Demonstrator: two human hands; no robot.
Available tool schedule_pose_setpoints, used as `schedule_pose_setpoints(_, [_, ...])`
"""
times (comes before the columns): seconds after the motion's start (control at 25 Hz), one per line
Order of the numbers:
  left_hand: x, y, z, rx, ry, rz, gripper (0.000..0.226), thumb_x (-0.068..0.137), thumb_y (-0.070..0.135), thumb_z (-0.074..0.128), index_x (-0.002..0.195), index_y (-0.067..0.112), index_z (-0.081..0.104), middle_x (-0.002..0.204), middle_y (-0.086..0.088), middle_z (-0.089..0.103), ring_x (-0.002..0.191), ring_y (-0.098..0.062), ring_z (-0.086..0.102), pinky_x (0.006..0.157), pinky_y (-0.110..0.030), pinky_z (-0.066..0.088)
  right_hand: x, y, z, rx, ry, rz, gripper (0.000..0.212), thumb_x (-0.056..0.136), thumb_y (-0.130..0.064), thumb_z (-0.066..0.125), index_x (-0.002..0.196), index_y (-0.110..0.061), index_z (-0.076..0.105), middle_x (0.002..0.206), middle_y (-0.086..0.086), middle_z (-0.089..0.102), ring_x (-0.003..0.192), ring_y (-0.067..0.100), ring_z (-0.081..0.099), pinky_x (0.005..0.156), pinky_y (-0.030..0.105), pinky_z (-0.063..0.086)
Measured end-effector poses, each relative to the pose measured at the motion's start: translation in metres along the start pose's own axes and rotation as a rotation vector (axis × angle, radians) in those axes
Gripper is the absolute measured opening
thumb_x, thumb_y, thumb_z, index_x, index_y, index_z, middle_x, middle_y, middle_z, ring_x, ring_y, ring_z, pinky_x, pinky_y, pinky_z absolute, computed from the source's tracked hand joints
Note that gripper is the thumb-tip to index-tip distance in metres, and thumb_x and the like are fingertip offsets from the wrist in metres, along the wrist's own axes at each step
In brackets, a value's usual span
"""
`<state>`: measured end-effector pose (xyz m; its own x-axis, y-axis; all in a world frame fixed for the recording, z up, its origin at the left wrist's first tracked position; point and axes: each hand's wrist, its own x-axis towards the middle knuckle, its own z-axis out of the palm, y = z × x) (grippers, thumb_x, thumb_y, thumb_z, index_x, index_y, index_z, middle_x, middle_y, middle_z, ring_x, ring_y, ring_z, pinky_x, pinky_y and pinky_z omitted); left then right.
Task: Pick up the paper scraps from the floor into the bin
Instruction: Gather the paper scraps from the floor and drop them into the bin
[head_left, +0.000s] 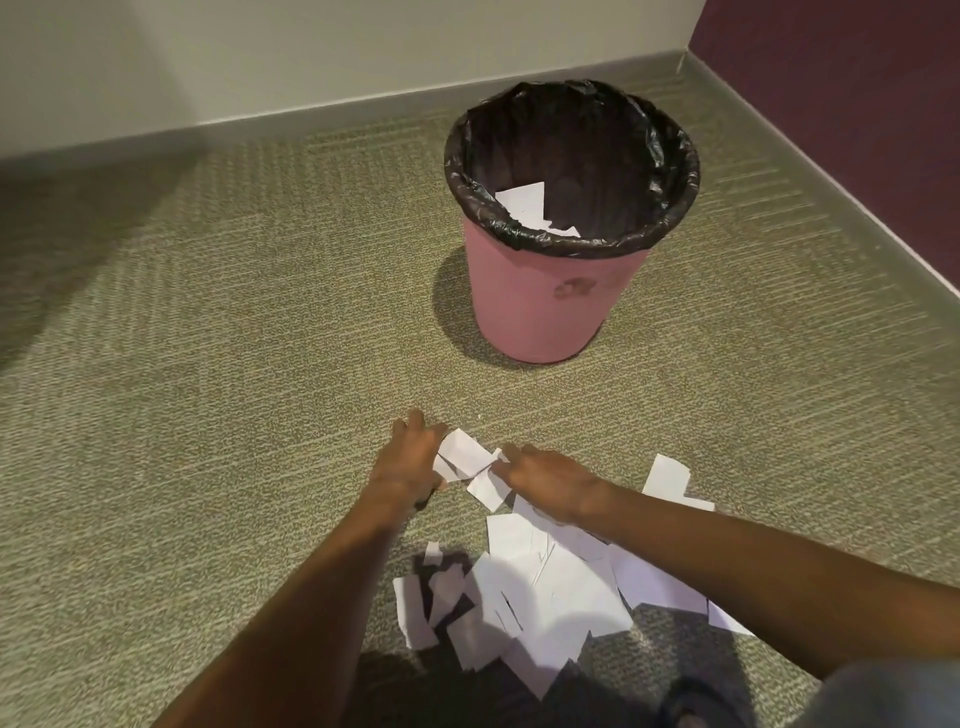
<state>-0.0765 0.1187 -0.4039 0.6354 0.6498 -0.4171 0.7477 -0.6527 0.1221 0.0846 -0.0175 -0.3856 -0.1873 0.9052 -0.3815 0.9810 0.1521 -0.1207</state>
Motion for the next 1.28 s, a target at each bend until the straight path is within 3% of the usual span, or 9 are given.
schedule_pose_setpoints(0.12, [-0.002,0.003,-0.002,-0.026,0.005,0.015,0.063,0.078,0.015,0.078,0.134,0.019,0.049,0.131,-0.012,0.041,0.120,-0.033,0.042,0.094,-0.043,0.049,-0.005,-0.003,-0.004,0.040,0.048,-0.026,0.060,0.080,0.014,0.053,0.134,-0.006,0.038,0.139,0.020,0.034,0.095,0.036,0.055,0.059,0.037,0.044])
schedule_pose_setpoints(0.24, [-0.004,0.003,-0.004,-0.036,0.008,0.035,0.054,0.076,0.018,0.079,0.124,0.016,0.056,0.125,-0.010,0.046,0.115,-0.031,0.048,0.092,-0.042,0.051,0.000,0.002,0.005,-0.008,0.047,-0.036,0.078,0.075,0.018,0.056,0.144,-0.010,0.029,0.141,0.014,0.037,0.087,0.032,0.056,0.058,0.036,0.041])
schedule_pose_setpoints(0.48, [-0.011,0.013,-0.004,-0.019,0.071,0.059,0.025,0.088,0.021,0.068,0.112,0.014,0.064,0.114,-0.008,0.053,0.099,-0.027,0.059,0.083,-0.038,0.052,0.003,0.000,0.001,-0.020,0.084,-0.103,0.055,0.079,0.012,0.056,0.130,-0.005,0.043,0.117,0.017,0.050,0.088,0.031,0.056,0.061,0.035,0.037])
schedule_pose_setpoints(0.56, [-0.012,0.016,-0.005,-0.010,0.098,0.057,0.018,0.093,0.022,0.061,0.107,0.013,0.067,0.111,-0.008,0.055,0.095,-0.028,0.062,0.081,-0.039,0.052,0.002,-0.002,0.001,-0.028,0.099,-0.133,0.053,0.083,0.011,0.054,0.132,-0.005,0.044,0.118,0.018,0.052,0.092,0.033,0.057,0.063,0.037,0.040])
schedule_pose_setpoints(0.72, [-0.012,0.022,-0.005,-0.019,0.115,0.041,0.016,0.095,0.014,0.054,0.098,0.009,0.069,0.104,-0.009,0.058,0.089,-0.029,0.063,0.077,-0.039,0.051,0.004,-0.001,0.002,-0.011,0.068,-0.091,0.054,0.090,0.002,0.056,0.140,-0.012,0.040,0.121,0.018,0.052,0.085,0.030,0.060,0.058,0.034,0.039])
schedule_pose_setpoints(0.88, [-0.008,0.018,-0.004,-0.117,0.093,-0.010,0.016,0.093,0.023,0.060,0.096,0.012,0.072,0.098,-0.008,0.061,0.084,-0.027,0.063,0.070,-0.036,0.047,0.012,-0.002,0.002,0.024,-0.002,-0.049,0.061,0.085,0.007,0.061,0.139,-0.011,0.040,0.120,0.020,0.050,0.074,0.027,0.057,0.056,0.034,0.041])
schedule_pose_setpoints(1.04, [-0.008,0.014,-0.007,-0.245,0.057,-0.064,0.017,0.090,0.027,0.066,0.090,0.011,0.072,0.088,-0.006,0.064,0.070,-0.020,0.055,0.062,-0.031,0.040,0.019,-0.001,-0.002,-0.058,-0.104,-0.013,0.038,0.085,0.007,0.059,0.121,-0.002,0.054,0.125,0.020,0.051,0.089,0.032,0.061,0.066,0.038,0.047])
schedule_pose_setpoints(1.12, [-0.009,0.013,-0.010,-0.294,0.049,-0.100,0.017,0.089,0.026,0.067,0.084,0.010,0.072,0.075,-0.004,0.061,0.063,-0.019,0.054,0.057,-0.029,0.037,0.019,-0.002,-0.004,-0.079,-0.127,-0.016,0.032,0.085,0.008,0.058,0.116,0.000,0.057,0.126,0.021,0.050,0.089,0.033,0.061,0.063,0.037,0.043])
schedule_pose_setpoints(1.28, [-0.011,0.014,-0.014,-0.324,0.045,-0.121,0.022,0.089,0.018,0.064,0.068,0.011,0.063,0.058,0.002,0.049,0.051,-0.015,0.048,0.044,-0.027,0.027,0.015,-0.002,-0.003,0.009,-0.047,-0.031,0.062,0.083,0.006,0.062,0.136,-0.011,0.037,0.128,0.020,0.040,0.062,0.025,0.054,0.049,0.035,0.041])
